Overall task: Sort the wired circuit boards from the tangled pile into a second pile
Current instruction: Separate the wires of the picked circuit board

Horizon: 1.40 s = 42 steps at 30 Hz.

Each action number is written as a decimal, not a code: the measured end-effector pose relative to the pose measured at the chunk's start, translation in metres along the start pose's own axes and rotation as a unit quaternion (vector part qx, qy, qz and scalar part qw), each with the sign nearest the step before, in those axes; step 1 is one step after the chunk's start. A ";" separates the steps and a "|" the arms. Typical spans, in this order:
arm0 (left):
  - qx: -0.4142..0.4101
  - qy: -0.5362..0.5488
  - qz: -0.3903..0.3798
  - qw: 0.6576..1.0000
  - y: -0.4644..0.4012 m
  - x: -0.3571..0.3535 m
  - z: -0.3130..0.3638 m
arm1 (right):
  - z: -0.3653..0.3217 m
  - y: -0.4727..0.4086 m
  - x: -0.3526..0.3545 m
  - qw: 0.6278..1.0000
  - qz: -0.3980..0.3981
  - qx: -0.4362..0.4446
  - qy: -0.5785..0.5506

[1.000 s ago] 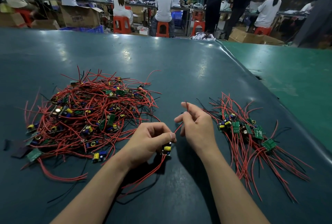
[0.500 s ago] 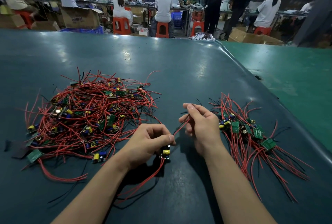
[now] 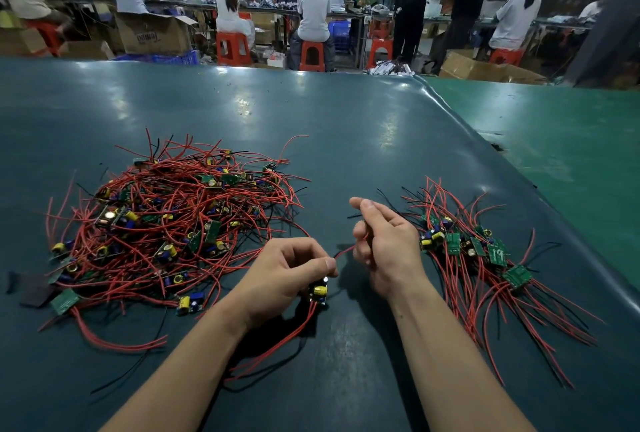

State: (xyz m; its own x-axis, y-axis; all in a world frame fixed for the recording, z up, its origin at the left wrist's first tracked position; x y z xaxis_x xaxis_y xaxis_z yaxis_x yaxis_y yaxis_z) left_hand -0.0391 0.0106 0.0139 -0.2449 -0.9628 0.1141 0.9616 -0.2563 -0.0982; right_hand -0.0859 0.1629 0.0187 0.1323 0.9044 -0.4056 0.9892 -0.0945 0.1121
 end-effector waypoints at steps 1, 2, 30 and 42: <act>0.000 0.018 0.027 0.999 -0.001 -0.001 -0.001 | -0.001 -0.001 0.000 1.000 -0.013 -0.017 -0.010; 0.000 0.030 0.058 0.998 -0.002 -0.002 -0.003 | 0.000 -0.001 -0.001 0.999 -0.028 -0.042 -0.014; 0.022 0.136 -0.013 0.990 0.004 -0.002 0.007 | 0.001 -0.005 0.004 0.999 0.028 0.014 0.017; 0.001 0.376 0.231 0.897 -0.006 0.008 0.017 | 0.013 0.031 -0.028 0.962 -0.226 0.083 0.128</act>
State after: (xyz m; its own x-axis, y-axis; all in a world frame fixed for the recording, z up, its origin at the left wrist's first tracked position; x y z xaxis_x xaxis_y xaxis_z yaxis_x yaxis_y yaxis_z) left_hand -0.0449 0.0058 0.0319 0.1654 -0.7517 -0.6384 0.9822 0.1841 0.0378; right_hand -0.0579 0.1291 0.0220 -0.3128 0.9395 -0.1393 0.9413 0.2871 -0.1774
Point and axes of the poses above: each hand's wrist, its own y-axis away from the middle knuckle, its own x-axis out of the back of the hand, z = x × y, the point moved 1 cm from there along -y, towards the middle knuckle, and after that the axes turned 1 degree about -y, right-handed, at the moved point
